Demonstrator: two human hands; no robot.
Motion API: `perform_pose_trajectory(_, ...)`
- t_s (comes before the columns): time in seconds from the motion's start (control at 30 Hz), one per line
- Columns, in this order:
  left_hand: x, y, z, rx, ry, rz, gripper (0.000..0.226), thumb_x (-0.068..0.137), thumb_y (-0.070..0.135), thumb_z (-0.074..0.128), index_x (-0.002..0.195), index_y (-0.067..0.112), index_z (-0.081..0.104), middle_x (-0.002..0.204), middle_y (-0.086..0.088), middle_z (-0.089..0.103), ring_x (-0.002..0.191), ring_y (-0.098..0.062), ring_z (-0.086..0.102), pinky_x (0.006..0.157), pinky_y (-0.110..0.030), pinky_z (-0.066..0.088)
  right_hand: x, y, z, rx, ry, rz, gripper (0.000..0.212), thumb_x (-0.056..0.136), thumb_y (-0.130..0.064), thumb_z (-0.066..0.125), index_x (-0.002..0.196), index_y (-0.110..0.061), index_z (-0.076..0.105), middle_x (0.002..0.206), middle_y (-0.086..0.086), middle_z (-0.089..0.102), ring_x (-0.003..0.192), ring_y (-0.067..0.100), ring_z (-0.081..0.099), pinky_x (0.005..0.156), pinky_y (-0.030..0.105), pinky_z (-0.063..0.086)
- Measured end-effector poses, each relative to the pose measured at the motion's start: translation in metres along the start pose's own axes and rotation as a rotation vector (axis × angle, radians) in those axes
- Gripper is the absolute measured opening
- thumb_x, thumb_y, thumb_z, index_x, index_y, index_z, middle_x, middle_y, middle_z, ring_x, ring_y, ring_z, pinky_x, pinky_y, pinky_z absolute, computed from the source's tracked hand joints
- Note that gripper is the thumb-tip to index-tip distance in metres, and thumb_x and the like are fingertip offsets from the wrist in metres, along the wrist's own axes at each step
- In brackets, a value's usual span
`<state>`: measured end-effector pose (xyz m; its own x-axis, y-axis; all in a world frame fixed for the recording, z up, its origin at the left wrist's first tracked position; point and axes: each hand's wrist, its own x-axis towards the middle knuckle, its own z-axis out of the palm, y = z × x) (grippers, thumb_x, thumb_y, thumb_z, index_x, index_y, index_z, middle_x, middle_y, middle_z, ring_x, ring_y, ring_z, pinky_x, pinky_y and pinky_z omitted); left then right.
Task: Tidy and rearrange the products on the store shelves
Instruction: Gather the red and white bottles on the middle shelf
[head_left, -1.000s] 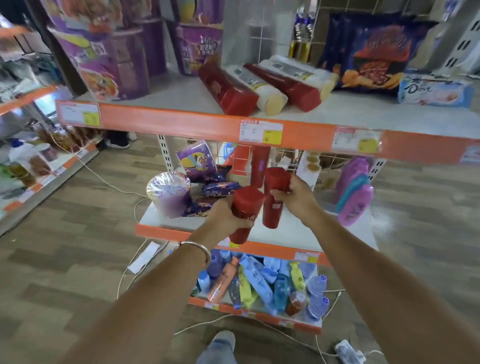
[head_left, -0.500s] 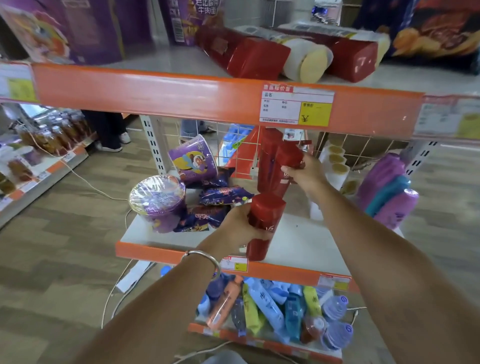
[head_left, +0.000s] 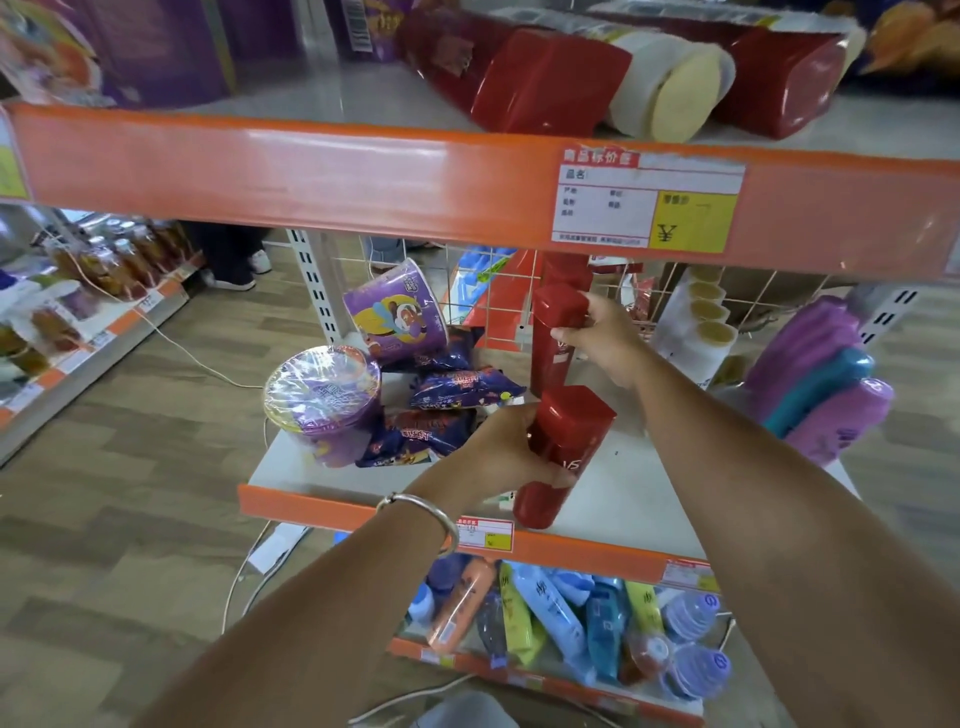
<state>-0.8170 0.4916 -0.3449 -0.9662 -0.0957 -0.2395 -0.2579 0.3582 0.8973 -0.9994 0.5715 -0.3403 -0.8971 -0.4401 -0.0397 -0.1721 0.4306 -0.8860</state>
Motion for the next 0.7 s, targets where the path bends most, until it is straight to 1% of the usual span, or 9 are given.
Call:
perform_pose_trajectory(0.07, 0.002, -0.003, 0.001, 0.013, 0.003, 0.001, 0.036, 0.063, 0.005, 0.082, 0.086, 0.024, 0.062, 0.08, 0.007, 0.065, 0.078, -0.012, 0.061, 0.078, -0.027, 0.052, 0.003, 0.002, -0.001, -0.001, 0.032, -0.007, 0.054, 0.075, -0.008, 0.074, 0.125, -0.017, 0.057, 0.118, 0.004, 0.067, 0.107, 0.022, 0.063, 0.098, 0.043, 0.049)
perform_pose_trajectory(0.2, 0.005, -0.008, 0.003, 0.001, 0.022, -0.021, 0.044, 0.061, 0.007, 0.083, 0.099, 0.016, 0.064, 0.087, 0.004, 0.068, 0.086, -0.018, 0.064, 0.086, -0.034, 0.054, 0.005, 0.004, 0.0, 0.007, 0.059, 0.002, 0.051, 0.077, -0.008, 0.072, 0.125, -0.014, 0.056, 0.12, 0.005, 0.065, 0.108, 0.022, 0.061, 0.098, 0.041, 0.048)
perform_pose_trajectory(0.33, 0.004, -0.005, 0.002, -0.013, 0.04, -0.036, 0.047, 0.06, 0.007, 0.083, 0.103, 0.014, 0.064, 0.098, -0.002, 0.072, 0.094, -0.019, 0.067, 0.088, -0.036, 0.054, 0.002, -0.003, -0.005, 0.129, 0.12, 0.067, 0.065, 0.073, -0.01, 0.076, 0.129, -0.017, 0.043, 0.123, 0.001, 0.058, 0.11, 0.018, 0.056, 0.099, 0.038, 0.046)
perform_pose_trajectory(0.4, 0.002, -0.002, 0.004, -0.039, 0.07, -0.054, 0.05, 0.061, 0.006, 0.082, 0.106, 0.014, 0.062, 0.101, -0.002, 0.071, 0.096, -0.019, 0.066, 0.09, -0.036, 0.054, -0.005, -0.005, -0.012, 0.165, 0.164, 0.086, 0.06, 0.075, -0.014, 0.075, 0.126, -0.014, 0.043, 0.117, -0.003, 0.054, 0.108, 0.016, 0.053, 0.099, 0.037, 0.045)
perform_pose_trajectory(0.47, 0.001, 0.004, 0.005, -0.083, 0.124, -0.066, 0.062, 0.057, 0.006, 0.083, 0.113, 0.015, 0.056, 0.105, -0.001, 0.069, 0.1, -0.019, 0.065, 0.092, -0.038, 0.053, -0.019, -0.005, -0.021, 0.14, 0.157, 0.1, 0.052, 0.08, -0.01, 0.07, 0.126, -0.012, 0.045, 0.117, 0.0, 0.055, 0.108, 0.018, 0.054, 0.096, 0.035, 0.046)
perform_pose_trajectory(0.53, 0.002, 0.012, 0.008, -0.135, 0.171, -0.064, 0.072, 0.053, 0.007, 0.083, 0.118, 0.017, 0.052, 0.109, -0.002, 0.068, 0.102, -0.019, 0.064, 0.093, -0.041, 0.052, -0.038, -0.001, -0.031, 0.133, 0.071, 0.115, 0.046, 0.08, -0.001, 0.066, 0.123, -0.007, 0.05, 0.114, 0.007, 0.062, 0.102, 0.018, 0.06, 0.084, 0.029, 0.051)
perform_pose_trajectory(0.6, 0.005, 0.024, 0.009, -0.143, 0.195, -0.043, 0.074, 0.057, 0.006, 0.082, 0.122, 0.018, 0.049, 0.113, -0.002, 0.066, 0.106, -0.019, 0.062, 0.095, -0.039, 0.051, -0.067, 0.004, -0.043, 0.179, -0.153, 0.152, 0.041, 0.078, 0.007, 0.062, 0.116, -0.005, 0.055, 0.091, 0.002, 0.07, 0.077, 0.01, 0.063, 0.063, 0.018, 0.05)
perform_pose_trajectory(0.63, 0.008, 0.03, 0.009, -0.137, 0.196, -0.034, 0.073, 0.06, 0.005, 0.082, 0.123, 0.018, 0.049, 0.115, -0.002, 0.065, 0.107, -0.019, 0.06, 0.095, -0.037, 0.05, -0.083, 0.005, -0.048, 0.17, -0.287, 0.168, 0.039, 0.079, 0.011, 0.06, 0.114, -0.005, 0.057, 0.085, 0.0, 0.068, 0.072, 0.007, 0.063, 0.061, 0.017, 0.05)
perform_pose_trajectory(0.7, 0.017, 0.041, 0.007, -0.146, 0.178, 0.005, 0.07, 0.062, 0.004, 0.081, 0.122, 0.016, 0.049, 0.116, -0.004, 0.065, 0.107, -0.021, 0.06, 0.095, -0.037, 0.049, -0.105, 0.007, -0.054, 0.089, -0.489, 0.157, 0.041, 0.08, 0.017, 0.057, 0.115, -0.006, 0.057, 0.095, 0.004, 0.066, 0.082, 0.009, 0.063, 0.069, 0.016, 0.054)
